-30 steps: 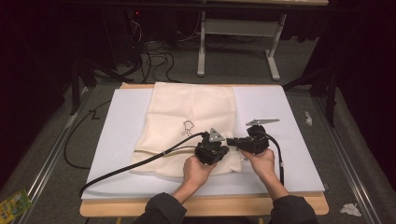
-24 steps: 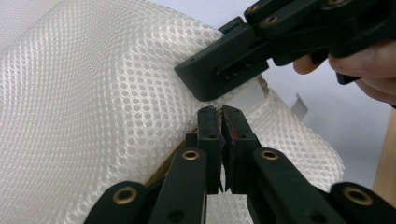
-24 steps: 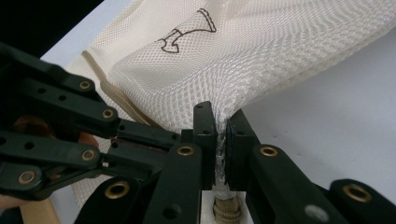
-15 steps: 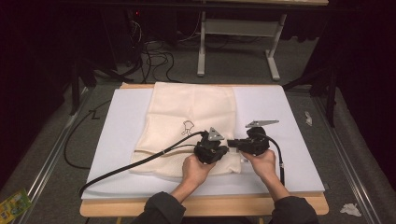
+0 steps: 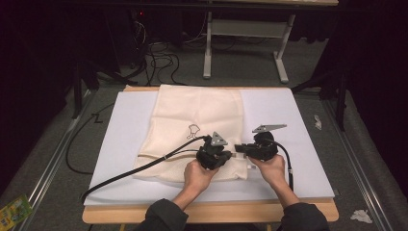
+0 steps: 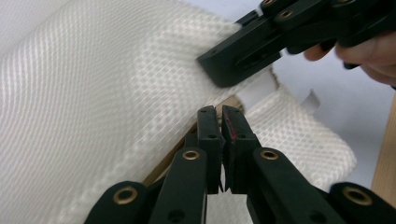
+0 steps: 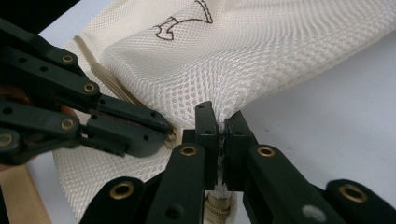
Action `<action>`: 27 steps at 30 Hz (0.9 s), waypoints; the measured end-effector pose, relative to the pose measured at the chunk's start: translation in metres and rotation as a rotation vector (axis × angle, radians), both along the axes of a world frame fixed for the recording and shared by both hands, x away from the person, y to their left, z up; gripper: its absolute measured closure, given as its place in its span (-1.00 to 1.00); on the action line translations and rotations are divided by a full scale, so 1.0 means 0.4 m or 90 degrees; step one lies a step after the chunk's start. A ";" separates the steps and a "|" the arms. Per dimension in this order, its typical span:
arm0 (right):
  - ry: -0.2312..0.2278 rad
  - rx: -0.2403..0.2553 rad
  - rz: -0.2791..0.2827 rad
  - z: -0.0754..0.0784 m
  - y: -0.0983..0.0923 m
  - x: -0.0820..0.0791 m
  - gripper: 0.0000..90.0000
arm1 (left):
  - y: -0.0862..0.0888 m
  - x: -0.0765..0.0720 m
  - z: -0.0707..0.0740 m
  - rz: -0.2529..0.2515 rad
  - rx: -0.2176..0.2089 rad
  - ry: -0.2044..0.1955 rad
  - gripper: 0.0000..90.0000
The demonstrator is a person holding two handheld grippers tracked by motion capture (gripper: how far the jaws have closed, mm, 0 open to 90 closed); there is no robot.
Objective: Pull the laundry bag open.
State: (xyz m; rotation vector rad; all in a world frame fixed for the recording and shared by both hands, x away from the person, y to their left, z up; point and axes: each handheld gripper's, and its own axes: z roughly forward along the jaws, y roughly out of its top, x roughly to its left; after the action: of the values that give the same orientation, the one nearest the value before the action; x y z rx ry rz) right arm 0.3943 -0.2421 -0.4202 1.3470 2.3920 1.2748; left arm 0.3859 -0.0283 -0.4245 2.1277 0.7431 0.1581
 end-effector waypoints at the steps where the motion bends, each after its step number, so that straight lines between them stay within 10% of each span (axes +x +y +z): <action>1: -0.002 0.001 -0.001 0.001 -0.003 -0.002 0.97 | 0.004 -0.001 0.001 -0.002 0.001 -0.003 0.94; 27: -0.009 -0.006 0.011 0.003 0.002 -0.001 0.98 | 0.033 -0.002 0.014 -0.003 0.014 -0.001 0.94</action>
State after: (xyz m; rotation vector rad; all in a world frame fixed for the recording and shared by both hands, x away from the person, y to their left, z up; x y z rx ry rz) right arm 0.3941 -0.2412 -0.4191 1.3126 2.4017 1.2727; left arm 0.3849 -0.0152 -0.4187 2.1492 0.7383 0.1656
